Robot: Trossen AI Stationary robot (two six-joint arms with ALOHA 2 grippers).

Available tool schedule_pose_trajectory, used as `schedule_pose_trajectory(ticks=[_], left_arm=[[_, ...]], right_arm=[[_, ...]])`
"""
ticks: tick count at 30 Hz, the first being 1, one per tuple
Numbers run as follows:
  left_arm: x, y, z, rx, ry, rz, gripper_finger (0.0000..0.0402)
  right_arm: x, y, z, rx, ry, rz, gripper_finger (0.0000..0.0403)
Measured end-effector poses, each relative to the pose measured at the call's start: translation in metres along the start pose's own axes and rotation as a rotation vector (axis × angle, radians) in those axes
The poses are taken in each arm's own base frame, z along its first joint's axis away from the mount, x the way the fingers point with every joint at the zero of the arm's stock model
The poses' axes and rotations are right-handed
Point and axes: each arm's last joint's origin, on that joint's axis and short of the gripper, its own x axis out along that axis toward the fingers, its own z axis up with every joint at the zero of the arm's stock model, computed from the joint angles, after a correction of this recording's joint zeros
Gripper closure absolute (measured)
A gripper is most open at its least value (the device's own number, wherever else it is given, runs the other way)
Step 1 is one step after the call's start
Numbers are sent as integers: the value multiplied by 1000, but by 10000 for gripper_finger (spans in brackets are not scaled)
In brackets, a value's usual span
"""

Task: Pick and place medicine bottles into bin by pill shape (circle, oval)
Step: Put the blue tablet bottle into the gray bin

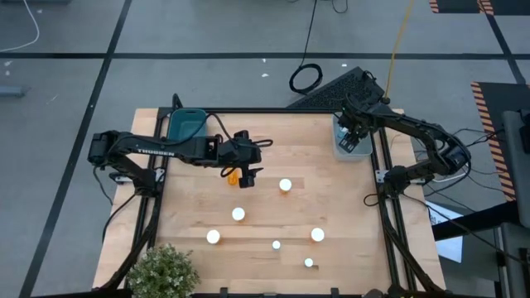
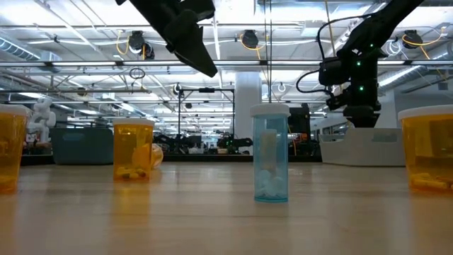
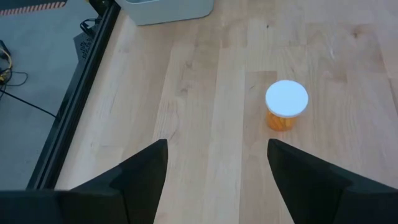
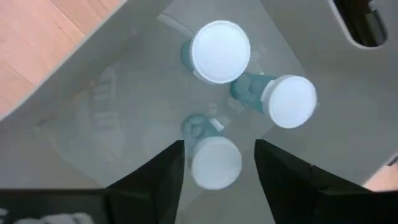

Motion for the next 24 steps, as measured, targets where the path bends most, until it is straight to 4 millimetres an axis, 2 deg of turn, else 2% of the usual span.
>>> schedule_pose_trajectory(ticks=[7,13,18,24], left_arm=[[-1,-4,0,4,-1,-9,126],[-3,-16,-2,-17,25,-61,126],[-11,-46,2,3,-4,-140,126],[-10,-106,-5,79,2,-189,126]], right_arm=[[-28,2,-10,26,-119,-24,195],[-64,23,-28,28,-260,5,195],[-95,48,-46,5,-450,77,195],[-124,76,-67,-61,-651,234,195]])
